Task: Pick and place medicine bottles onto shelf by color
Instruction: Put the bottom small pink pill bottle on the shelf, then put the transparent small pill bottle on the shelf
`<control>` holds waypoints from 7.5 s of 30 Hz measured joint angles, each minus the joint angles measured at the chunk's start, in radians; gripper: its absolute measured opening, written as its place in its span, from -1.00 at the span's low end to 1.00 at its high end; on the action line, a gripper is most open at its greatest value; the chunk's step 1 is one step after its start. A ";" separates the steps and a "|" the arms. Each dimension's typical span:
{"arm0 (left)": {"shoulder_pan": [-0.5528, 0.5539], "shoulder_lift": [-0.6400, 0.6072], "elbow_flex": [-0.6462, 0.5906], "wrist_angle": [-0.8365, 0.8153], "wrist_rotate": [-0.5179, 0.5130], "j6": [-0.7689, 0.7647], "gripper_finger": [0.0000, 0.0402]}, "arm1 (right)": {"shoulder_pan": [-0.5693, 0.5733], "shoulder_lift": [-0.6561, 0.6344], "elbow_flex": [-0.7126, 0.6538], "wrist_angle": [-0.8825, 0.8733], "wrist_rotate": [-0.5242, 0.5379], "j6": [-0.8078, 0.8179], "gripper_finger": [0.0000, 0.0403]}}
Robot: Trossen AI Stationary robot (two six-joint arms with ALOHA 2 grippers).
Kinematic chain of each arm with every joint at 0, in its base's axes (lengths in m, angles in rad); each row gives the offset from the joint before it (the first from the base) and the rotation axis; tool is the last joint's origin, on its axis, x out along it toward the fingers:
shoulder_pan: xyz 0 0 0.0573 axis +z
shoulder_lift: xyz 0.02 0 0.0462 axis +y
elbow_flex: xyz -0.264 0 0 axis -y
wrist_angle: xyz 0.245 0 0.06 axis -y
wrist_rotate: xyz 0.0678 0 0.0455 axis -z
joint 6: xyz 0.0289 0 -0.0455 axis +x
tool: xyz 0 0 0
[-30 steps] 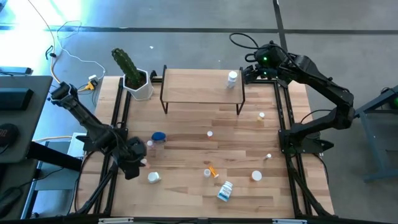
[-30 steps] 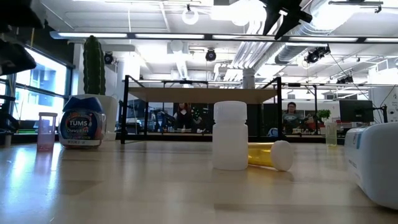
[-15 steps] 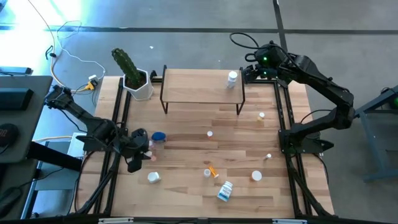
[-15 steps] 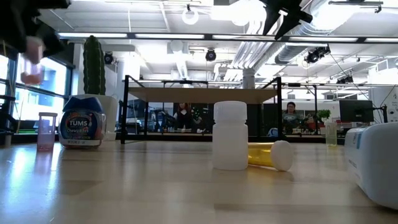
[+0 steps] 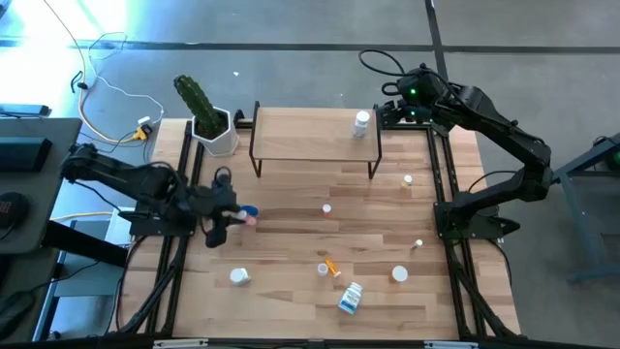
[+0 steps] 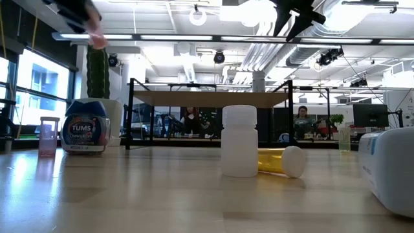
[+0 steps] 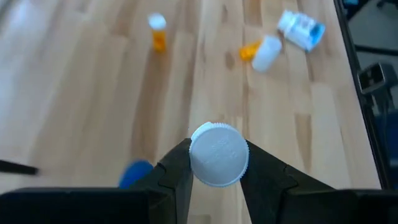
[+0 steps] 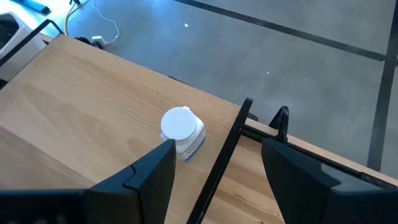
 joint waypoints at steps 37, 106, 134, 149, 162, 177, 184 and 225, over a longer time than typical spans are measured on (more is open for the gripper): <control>0.865 0.401 0.573 -0.001 0.071 0.614 -0.48 | -0.002 0.000 0.000 0.020 0.030 -0.025 0.14; 0.992 0.871 0.808 -0.354 0.157 0.498 -0.29 | -0.002 0.000 0.000 0.020 0.050 -0.139 0.14; 0.978 0.836 1.025 -0.613 0.161 0.514 -0.18 | 0.079 -0.001 0.000 0.023 -0.059 -0.135 0.14; 0.779 0.564 0.683 -0.330 0.275 0.348 -0.18 | 0.156 -0.001 0.000 0.023 -0.319 -0.160 0.14; 0.588 0.359 0.420 -0.244 0.271 0.213 -0.18 | 0.281 0.002 0.000 0.020 -0.390 -0.036 0.14; 0.313 0.170 0.310 -0.229 0.253 0.081 -0.18 | 0.562 0.131 0.000 0.027 -0.318 0.050 0.14; 0.220 0.129 0.310 -0.230 0.253 0.078 -0.18 | 0.698 0.211 0.000 0.031 -0.319 -0.037 0.14; 0.155 0.116 0.310 -0.240 0.254 0.086 -0.18 | 0.927 0.712 0.000 0.336 -0.283 -0.086 0.14</control>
